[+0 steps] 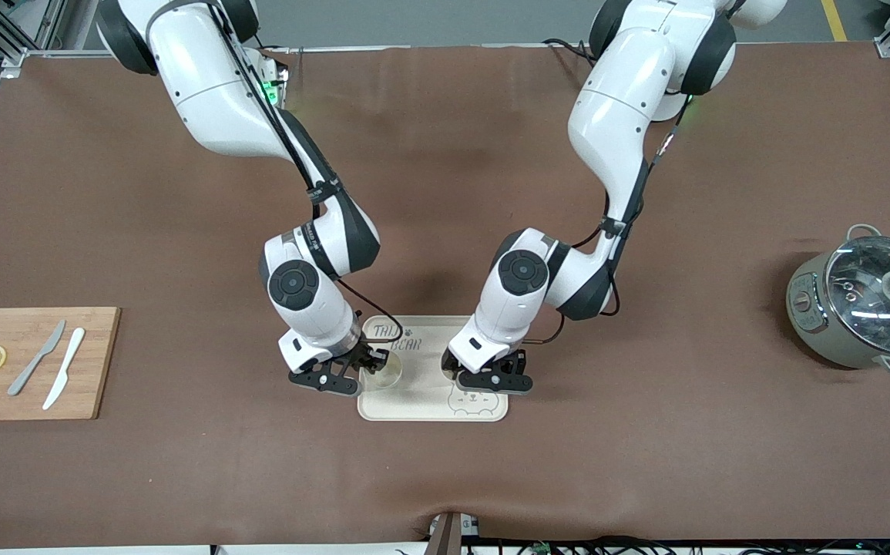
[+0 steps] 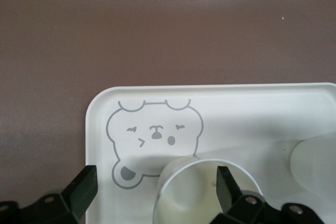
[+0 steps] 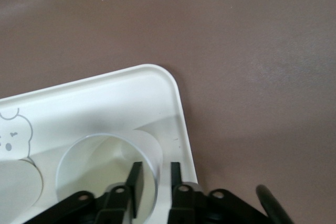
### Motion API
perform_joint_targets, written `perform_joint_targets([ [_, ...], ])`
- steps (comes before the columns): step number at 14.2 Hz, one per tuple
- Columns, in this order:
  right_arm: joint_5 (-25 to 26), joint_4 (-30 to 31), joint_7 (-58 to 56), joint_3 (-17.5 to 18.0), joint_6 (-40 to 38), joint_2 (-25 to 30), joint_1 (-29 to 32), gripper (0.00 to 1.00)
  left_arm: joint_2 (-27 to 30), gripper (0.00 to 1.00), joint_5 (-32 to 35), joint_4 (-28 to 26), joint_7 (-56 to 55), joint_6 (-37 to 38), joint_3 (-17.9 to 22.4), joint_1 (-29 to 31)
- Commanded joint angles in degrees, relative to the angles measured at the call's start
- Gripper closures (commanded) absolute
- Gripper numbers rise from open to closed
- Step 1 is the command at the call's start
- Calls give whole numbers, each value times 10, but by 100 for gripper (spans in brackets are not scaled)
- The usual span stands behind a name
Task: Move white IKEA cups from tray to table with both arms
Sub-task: 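Close the right and left grippers around one white cup each, then carry a cup to the board with the right gripper while the left gripper carries one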
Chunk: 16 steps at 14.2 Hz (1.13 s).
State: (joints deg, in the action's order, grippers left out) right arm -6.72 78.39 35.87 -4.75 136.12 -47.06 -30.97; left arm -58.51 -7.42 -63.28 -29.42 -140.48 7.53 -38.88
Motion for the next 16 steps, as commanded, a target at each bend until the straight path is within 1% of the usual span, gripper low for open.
perform_joint_targets([
  [1, -4, -16, 3, -5, -3, -7, -8, 100, -2, 100, -3, 2, -22, -4, 6, -8],
  [4, -6, -20, 3, -6, -12, 2, -1, 100, -4, 100, -5, 2, -28, -5, 6, -8],
  [6, -4, -23, -1, -10, -34, 14, 13, 100, -3, 100, -1, 2, -32, -4, 6, -8],
  [9, -4, -63, -55, -10, -91, 14, 52, 100, 7, 100, 0, 2, -30, -1, 6, -8],
  [11, -4, -86, -98, -10, -122, 14, 80, 100, 18, 100, 0, -3, -34, 19, 6, -5],
  [13, -5, -92, -169, -10, -131, 15, 114, 100, 47, 100, 0, -22, -29, 41, 7, 0],
  [14, -6, -92, -203, -10, -131, 20, 133, 100, 71, 100, 0, -39, -26, 56, 7, 6],
  [15, -7, -92, -237, -9, -131, 22, 151, 100, 102, 100, 0, -67, -21, 71, 6, 13],
  [16, -8, -92, -271, -8, -131, 22, 169, 100, 147, 100, 0, -119, -14, 82, 6, 14],
])
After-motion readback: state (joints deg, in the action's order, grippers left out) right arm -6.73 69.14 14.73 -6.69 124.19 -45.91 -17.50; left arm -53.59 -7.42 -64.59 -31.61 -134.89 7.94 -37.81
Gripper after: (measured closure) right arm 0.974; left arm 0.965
